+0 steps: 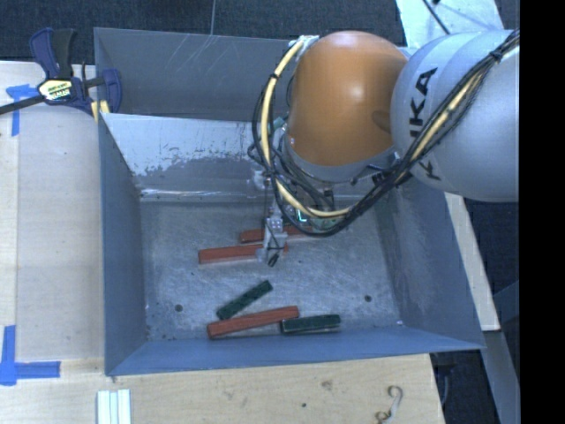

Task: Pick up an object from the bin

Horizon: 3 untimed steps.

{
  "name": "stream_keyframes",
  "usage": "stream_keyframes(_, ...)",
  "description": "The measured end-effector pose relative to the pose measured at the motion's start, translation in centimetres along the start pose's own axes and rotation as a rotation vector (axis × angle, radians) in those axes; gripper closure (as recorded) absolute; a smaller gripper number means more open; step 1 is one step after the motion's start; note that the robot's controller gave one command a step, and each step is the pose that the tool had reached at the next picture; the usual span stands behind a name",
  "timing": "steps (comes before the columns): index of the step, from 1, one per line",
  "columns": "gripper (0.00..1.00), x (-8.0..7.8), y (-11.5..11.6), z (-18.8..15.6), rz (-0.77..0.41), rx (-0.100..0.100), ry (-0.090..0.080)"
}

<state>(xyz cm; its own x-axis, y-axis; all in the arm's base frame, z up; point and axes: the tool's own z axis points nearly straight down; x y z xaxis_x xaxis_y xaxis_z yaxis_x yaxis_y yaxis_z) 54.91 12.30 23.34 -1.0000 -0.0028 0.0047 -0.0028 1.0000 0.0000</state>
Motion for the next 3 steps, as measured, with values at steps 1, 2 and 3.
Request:
stream_keyframes(1,0.00,-2.4,0.9,16.8,-0.062,0.001,-0.001)
stream_keyframes(2,0.00,-2.3,0.9,13.2,0.018,-0.002,-0.011)
stream_keyframes(3,0.00,-2.6,0.2,13.0,0.184,-0.002,-0.012)
